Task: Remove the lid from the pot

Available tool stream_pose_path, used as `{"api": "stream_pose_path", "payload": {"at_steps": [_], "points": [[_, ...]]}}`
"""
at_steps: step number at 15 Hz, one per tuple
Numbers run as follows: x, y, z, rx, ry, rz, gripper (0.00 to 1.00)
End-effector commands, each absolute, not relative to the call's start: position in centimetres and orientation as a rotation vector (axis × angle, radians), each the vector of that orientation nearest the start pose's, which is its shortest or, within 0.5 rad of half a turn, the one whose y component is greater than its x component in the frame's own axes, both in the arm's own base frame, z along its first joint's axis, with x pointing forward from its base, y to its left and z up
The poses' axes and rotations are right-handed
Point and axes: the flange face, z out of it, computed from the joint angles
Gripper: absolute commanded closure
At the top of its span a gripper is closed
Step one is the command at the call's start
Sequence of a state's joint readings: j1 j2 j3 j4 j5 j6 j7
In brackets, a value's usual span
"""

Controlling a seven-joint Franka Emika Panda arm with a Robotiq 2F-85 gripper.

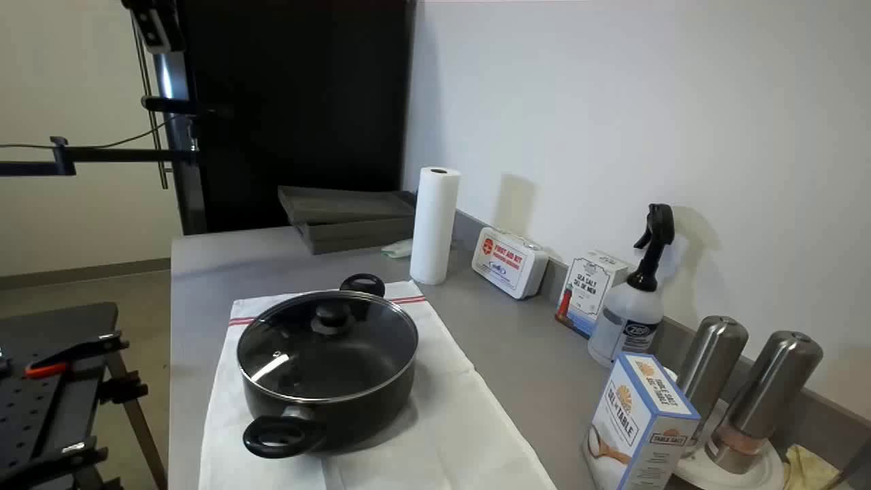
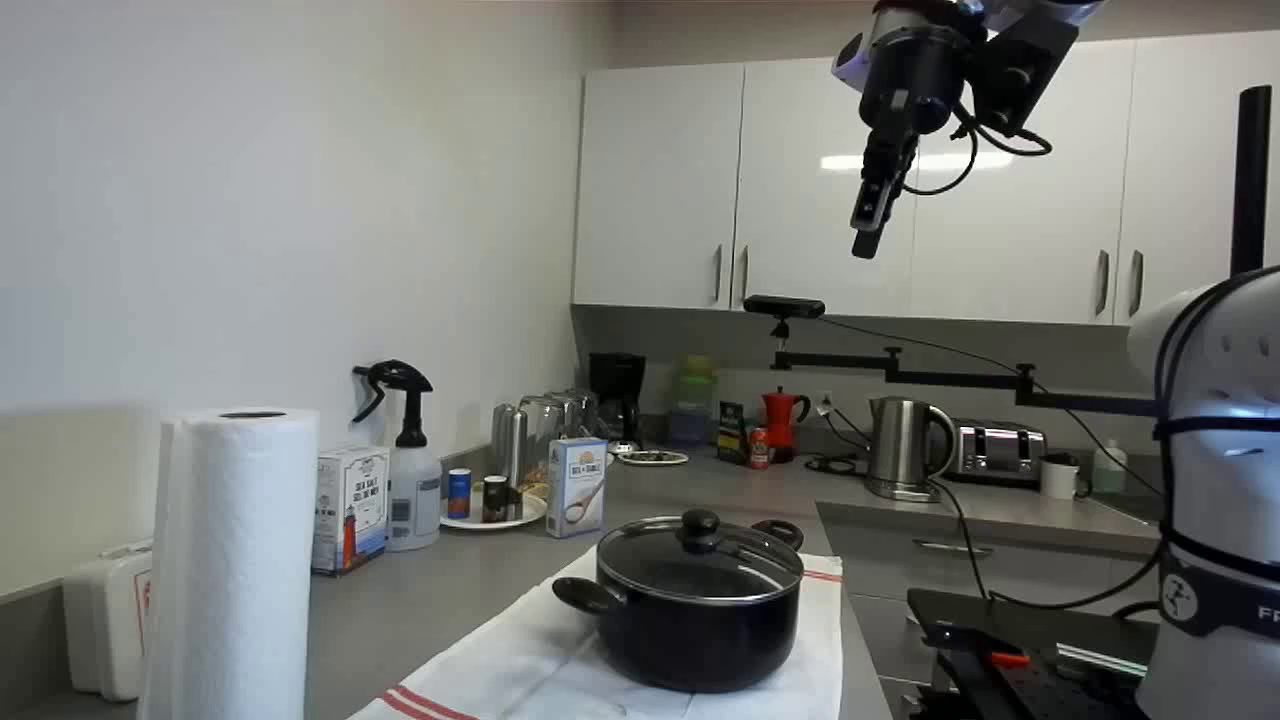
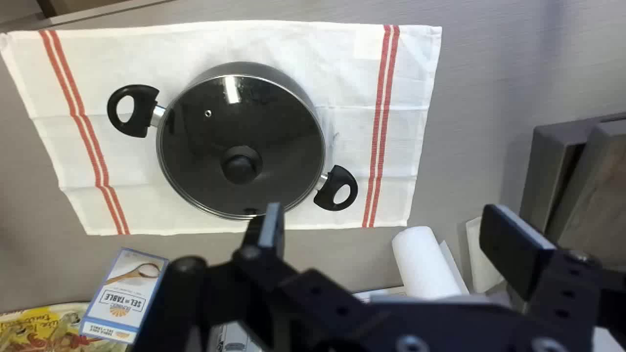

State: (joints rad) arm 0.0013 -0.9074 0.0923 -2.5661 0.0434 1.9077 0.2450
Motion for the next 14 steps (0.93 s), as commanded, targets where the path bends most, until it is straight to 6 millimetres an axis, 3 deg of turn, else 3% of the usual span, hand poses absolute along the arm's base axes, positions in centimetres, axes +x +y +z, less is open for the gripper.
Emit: {"api": "stream_pose_path", "payload": {"at_steps": [1,14], "points": [[30.22,3.7,55.81,-3.096,0.29,-0.388,0.0],[30.76,3.42,55.37,-3.099,0.305,-0.368,0.0]]}}
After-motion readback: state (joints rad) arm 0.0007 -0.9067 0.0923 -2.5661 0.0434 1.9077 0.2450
